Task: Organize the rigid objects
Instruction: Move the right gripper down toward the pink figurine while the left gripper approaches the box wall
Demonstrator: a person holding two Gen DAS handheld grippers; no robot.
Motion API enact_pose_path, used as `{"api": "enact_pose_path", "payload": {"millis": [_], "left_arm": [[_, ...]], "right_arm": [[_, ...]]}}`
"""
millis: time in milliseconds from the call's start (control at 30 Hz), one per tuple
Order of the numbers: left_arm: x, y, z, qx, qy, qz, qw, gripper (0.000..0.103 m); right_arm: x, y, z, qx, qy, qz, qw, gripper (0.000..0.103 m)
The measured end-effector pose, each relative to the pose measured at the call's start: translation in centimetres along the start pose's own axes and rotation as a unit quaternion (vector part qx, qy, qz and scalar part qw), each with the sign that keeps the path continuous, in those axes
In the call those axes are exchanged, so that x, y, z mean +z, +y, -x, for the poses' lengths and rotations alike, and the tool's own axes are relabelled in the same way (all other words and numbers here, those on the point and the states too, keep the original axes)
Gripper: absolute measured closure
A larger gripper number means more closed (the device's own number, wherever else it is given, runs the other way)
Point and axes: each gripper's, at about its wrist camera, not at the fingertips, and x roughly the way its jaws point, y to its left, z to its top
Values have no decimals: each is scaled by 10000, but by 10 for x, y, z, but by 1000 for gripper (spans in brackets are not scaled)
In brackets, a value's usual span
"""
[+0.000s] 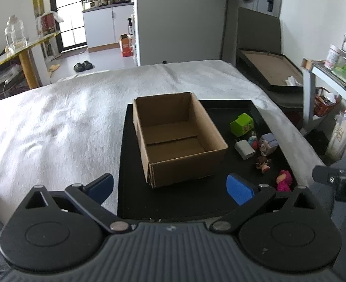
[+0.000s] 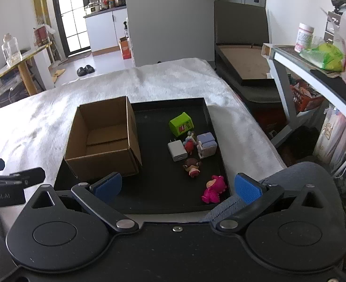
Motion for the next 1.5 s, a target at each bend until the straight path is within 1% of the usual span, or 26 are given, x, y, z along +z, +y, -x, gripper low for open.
{"api": "enact_pose_path", "payload": {"millis": [133,333,533,933,1000,1067,1267,1300,1333,1500], "left_arm": [[2,5,-12,59,4,101,9999,2],[5,9,-33,199,34,185,9996,4],[8,13,-54,308,69,324,9990,4],[15,13,-85,539,151,498,9972,13],[16,13,-91,558,184,560,9967,15],[16,14,-95,591,204,627,9961,22],[17,17,-111,689,289,731,9945,35],[17,18,-113,712,289,740,9943,36],[17,18,-116,718,307,755,9941,37],[17,21,-132,650,450,829,9934,46]], "right_arm": [[-1,-3,-14,23,135,-19,9999,1],[-2,-10,-35,17,344,-86,9994,12],[2,-18,-56,-177,502,-203,9984,19],[1,-30,-96,-225,981,-559,9934,32],[2,-31,-103,-247,1059,-602,9922,35],[2,-32,-111,-273,1133,-650,9911,37],[3,-32,-132,-333,1357,-719,9876,39],[3,-32,-135,-335,1393,-763,9867,41],[3,-33,-140,-328,1435,-806,9858,44],[1,-34,-160,-439,1727,-899,9799,49]]}}
